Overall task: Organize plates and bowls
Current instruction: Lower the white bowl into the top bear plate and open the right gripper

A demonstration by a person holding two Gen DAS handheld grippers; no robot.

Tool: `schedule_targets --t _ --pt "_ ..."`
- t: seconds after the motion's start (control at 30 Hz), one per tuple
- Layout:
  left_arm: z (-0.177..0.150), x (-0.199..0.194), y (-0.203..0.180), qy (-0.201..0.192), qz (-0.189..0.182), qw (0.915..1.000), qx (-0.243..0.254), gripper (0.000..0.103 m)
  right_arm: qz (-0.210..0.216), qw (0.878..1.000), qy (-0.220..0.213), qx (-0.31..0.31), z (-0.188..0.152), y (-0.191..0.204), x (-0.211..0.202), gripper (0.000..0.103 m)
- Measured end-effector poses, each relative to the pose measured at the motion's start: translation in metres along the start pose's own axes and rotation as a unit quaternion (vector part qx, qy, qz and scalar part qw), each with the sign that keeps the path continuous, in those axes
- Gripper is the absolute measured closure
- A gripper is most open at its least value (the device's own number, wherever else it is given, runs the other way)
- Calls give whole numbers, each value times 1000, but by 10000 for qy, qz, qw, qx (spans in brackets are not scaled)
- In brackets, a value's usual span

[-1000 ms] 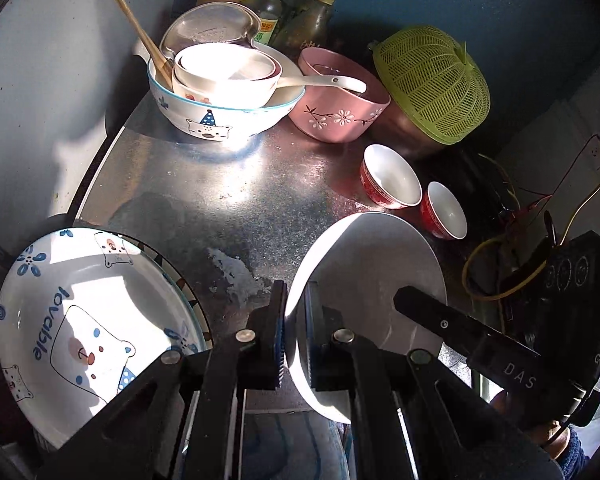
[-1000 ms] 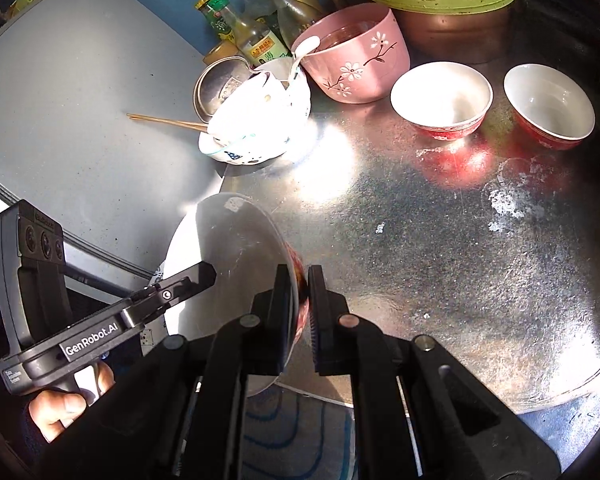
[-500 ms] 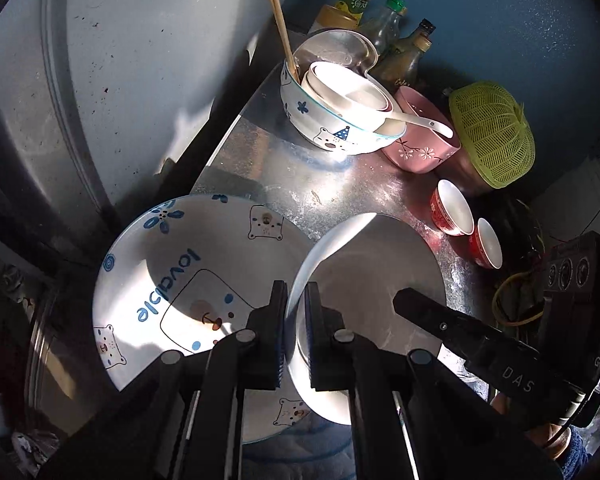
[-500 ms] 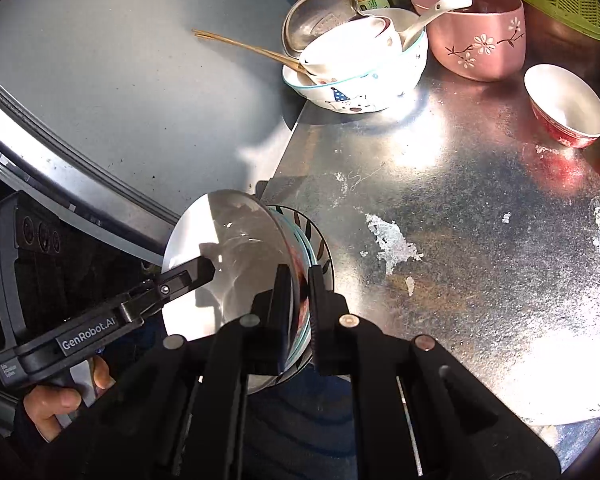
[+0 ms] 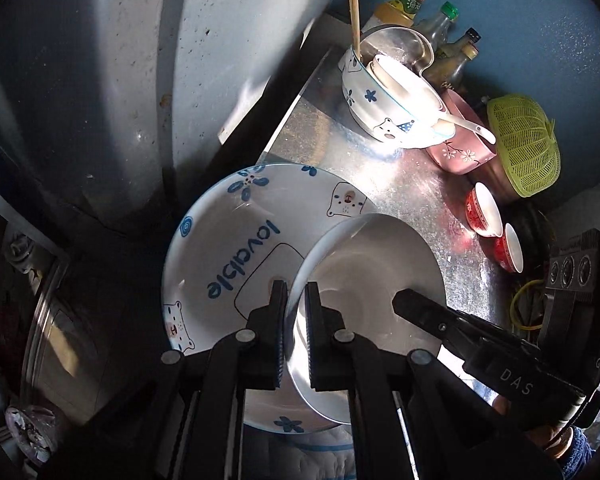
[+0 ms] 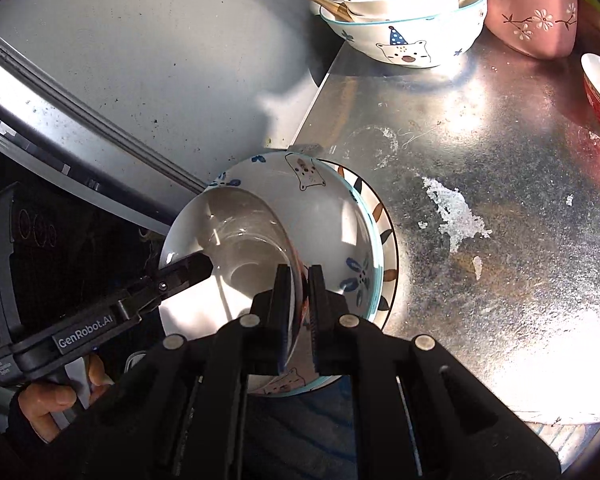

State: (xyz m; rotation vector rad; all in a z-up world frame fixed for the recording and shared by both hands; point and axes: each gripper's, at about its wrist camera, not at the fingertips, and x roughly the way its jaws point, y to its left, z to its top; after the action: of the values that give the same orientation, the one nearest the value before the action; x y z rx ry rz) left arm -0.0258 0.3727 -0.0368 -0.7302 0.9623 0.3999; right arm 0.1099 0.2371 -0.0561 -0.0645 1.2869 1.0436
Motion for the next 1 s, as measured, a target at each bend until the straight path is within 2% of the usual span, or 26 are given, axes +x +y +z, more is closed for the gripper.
schedule_targets --t 0.27,0.77,0.83,0.9,0.97,1.0 --pt "-4 5 8 114 15 9999 -32 97 -98 9998 145 10 -1 7 18 94" --pt "-7 11 10 207 8 9998 -47 96 -177 9995 244 51 -9 8 23 93" --pt "-6 10 10 196 -17 9998 -48 90 -193 9995 249 62 -8 7 23 93" --pt "-6 8 10 163 7 9999 -50 77 -178 9995 238 73 -7 6 22 93" --pt "-6 6 11 117 -14 9999 -94 46 -169 9996 224 59 -5 5 20 93" --pt "-5 4 12 70 -30 9999 -126 41 -165 9996 205 41 -5 5 17 93"
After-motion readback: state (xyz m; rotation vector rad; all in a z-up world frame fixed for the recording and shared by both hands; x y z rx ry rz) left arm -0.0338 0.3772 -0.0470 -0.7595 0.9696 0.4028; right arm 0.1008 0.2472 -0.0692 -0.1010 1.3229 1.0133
